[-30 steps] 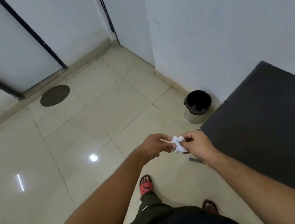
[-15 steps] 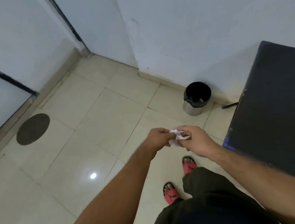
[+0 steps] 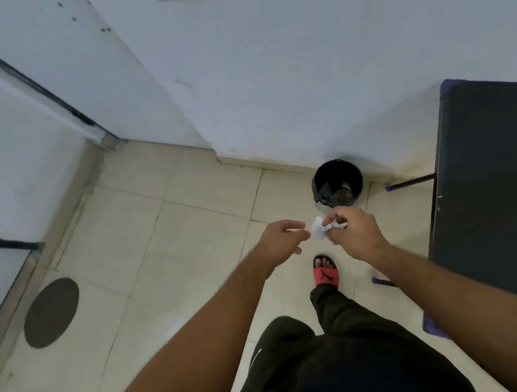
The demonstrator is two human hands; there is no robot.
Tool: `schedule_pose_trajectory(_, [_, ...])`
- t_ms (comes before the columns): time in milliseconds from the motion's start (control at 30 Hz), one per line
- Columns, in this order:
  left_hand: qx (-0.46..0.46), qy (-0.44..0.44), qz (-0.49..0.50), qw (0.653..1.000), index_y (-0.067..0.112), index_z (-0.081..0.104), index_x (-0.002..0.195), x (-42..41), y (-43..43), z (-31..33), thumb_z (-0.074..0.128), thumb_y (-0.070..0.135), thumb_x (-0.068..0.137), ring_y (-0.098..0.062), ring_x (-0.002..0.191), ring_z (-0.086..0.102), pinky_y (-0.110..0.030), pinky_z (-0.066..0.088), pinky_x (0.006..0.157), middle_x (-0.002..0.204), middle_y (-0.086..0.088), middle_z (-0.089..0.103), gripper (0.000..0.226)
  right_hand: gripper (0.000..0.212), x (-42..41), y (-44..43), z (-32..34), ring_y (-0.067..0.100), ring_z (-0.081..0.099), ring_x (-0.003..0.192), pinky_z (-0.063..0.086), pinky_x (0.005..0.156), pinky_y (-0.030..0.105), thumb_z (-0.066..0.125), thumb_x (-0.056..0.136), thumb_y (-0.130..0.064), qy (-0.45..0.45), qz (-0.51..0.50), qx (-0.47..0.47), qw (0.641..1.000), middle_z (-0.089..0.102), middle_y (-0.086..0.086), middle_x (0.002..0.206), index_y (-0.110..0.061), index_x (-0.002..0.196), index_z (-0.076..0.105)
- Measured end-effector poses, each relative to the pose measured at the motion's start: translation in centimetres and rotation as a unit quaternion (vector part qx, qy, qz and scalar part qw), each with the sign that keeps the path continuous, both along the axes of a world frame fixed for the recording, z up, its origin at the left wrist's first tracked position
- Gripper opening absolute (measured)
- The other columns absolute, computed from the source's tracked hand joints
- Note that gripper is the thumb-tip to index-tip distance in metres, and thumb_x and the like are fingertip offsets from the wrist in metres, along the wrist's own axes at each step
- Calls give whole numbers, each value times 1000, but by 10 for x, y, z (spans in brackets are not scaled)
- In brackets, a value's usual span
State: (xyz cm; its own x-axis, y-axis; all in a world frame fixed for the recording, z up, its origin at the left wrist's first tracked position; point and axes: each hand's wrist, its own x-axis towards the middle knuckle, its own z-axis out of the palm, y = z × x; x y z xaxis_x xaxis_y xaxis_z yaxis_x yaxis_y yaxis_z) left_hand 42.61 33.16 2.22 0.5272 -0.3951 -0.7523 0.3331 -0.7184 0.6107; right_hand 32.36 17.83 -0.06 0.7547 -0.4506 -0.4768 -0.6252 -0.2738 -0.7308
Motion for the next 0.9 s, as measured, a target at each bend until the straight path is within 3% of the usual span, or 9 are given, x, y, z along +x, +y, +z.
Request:
schedule_pose_trajectory(67, [18, -50, -38, 998, 22, 65, 130, 28, -23, -9, 69, 29, 92, -10, 91, 66, -20, 47, 69, 116, 0, 70, 38, 18, 21, -24, -10, 15, 63, 79, 42, 59, 11, 67, 87, -7, 17, -39, -11, 999, 72, 4, 99, -26, 87, 68])
schedule_pose_trajectory(133, [47, -88, -87, 991, 25, 63, 134, 47, -45, -19, 69, 30, 91, -14, 108, 64, -23, 50, 81, 132, 0, 64, 43, 21, 36, -42, -19, 15, 62, 90, 41, 63, 9, 62, 89, -8, 40, -90, -2, 995, 72, 4, 109, -25, 94, 73])
schedule_pose_trajectory(233, [79, -138, -181, 971, 29, 53, 145, 76, -76, -35, 66, 34, 89, -22, 139, 43, -38, 46, 108, 150, 1, 51, 57, 30, 59, -62, -34, 21, 62, 117, 44, 93, 20, 56, 91, -11, 60, -145, 21, 987, 68, 3, 130, -19, 111, 75])
schedule_pose_trajectory(333, [80, -162, -223, 958, 26, 45, 152, 109, -109, -59, 64, 33, 91, -21, 149, 28, -40, 36, 116, 157, 3, 43, 64, 35, 86, -88, -59, 23, 56, 129, 40, 107, 28, 53, 94, -17, 89, -154, 44, 983, 61, 0, 141, -18, 123, 73])
schedule_pose_trajectory(433, [74, -168, -254, 950, 25, 40, 154, 132, -135, -89, 62, 35, 93, -20, 150, 25, -41, 32, 119, 160, 3, 39, 66, 36, 105, -110, -92, 22, 53, 132, 38, 109, 29, 51, 96, -20, 98, -163, 64, 980, 59, -3, 143, -20, 125, 72])
schedule_pose_trajectory(567, [69, -182, -308, 931, 25, 35, 155, 158, -162, -141, 60, 36, 95, -21, 150, 22, -40, 28, 118, 162, 2, 33, 66, 37, 136, -140, -155, 26, 58, 125, 40, 97, 26, 50, 97, -19, 123, -170, 60, 976, 63, 5, 137, -19, 129, 69])
schedule_pose_trajectory(733, [77, -176, -329, 924, 30, 23, 160, 185, -173, -218, 61, 37, 95, -21, 149, 25, -39, 30, 115, 164, 4, 32, 75, 38, 165, -155, -259, 24, 55, 130, 37, 93, 20, 49, 98, -14, 136, -165, 97, 972, 60, 7, 143, -15, 132, 66])
schedule_pose_trajectory(900, [88, -156, -328, 927, 34, 24, 159, 200, -181, -294, 62, 40, 94, -22, 149, 28, -37, 30, 114, 162, 4, 35, 76, 44, 177, -164, -347, 26, 54, 129, 44, 96, 27, 48, 96, -15, 135, -148, 111, 973, 50, 7, 151, -18, 138, 60])
